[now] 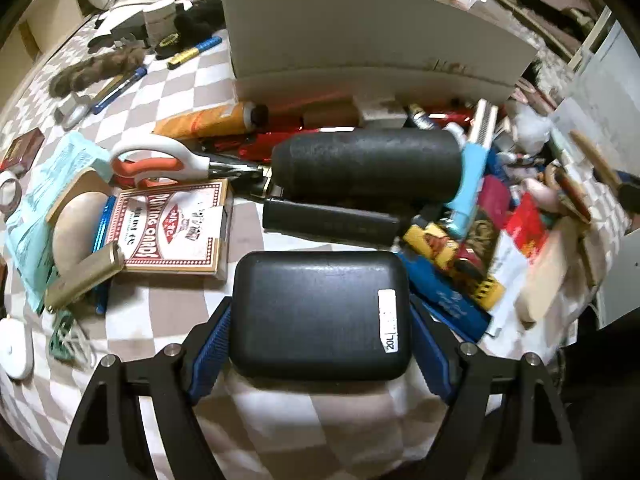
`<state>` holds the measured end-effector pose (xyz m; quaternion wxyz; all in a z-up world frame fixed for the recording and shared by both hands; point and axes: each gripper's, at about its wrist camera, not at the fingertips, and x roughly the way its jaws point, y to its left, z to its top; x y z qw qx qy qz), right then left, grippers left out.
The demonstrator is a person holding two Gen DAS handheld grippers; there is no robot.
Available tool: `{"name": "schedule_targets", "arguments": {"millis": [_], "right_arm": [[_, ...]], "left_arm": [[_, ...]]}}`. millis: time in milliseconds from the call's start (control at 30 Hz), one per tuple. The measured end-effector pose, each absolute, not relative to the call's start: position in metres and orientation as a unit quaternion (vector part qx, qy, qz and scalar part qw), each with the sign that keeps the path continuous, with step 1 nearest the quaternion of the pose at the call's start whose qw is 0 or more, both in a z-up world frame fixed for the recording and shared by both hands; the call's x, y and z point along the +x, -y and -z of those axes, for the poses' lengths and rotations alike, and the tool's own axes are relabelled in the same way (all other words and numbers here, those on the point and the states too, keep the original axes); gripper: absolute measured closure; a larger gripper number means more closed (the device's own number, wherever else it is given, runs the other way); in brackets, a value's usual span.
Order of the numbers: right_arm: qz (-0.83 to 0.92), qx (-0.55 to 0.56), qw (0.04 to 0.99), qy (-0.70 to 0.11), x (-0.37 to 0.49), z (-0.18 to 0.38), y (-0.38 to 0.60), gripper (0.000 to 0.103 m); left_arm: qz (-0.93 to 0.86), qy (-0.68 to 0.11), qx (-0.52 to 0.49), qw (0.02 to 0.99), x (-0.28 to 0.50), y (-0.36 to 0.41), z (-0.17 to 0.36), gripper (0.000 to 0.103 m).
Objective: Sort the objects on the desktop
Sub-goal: 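Carry the black case and the coaster over the white shoe box with both tools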
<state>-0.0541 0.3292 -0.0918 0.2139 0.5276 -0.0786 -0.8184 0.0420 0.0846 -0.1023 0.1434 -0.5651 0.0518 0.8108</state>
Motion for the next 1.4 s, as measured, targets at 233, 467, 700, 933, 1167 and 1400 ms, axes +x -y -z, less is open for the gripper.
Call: {"name": "schedule_targets", "arguments": {"millis": [233, 467, 700, 933, 1167, 1400], "right_arm": [[0.827, 0.510, 0.225, 0.070, -0.052, 0.069, -0.314, 0.004], [0.850, 0.465, 0.244, 0.047, -0.059, 0.017, -0.302, 0.004], [0.881, 0.406, 0.241, 0.034, -0.104, -0.050, -0.299, 0.004], [0.897, 0.378, 0.216, 0.079, -0.176, -0.085, -0.305, 0.004], [0.890, 0.394, 0.188, 0.133, -0.235, -0.059, -0.315, 0.004], [0.861, 0.442, 0.174, 0.185, -0.281, -0.012, -0.328, 0.004]], "left_arm": [[-0.826, -0.026, -0.538, 0.168, 0.049, -0.090, 0.073, 0.022], [-0.850, -0.016, -0.488, 0.196, -0.049, -0.061, 0.038, 0.022], [-0.873, -0.022, -0.446, 0.196, -0.102, -0.059, -0.020, 0.022], [-0.890, -0.023, -0.417, 0.185, -0.164, -0.076, -0.047, 0.022], [-0.890, -0.013, -0.418, 0.181, -0.225, -0.100, -0.038, 0.022], [-0.880, 0.016, -0.439, 0.180, -0.283, -0.116, -0.008, 0.022]]}}
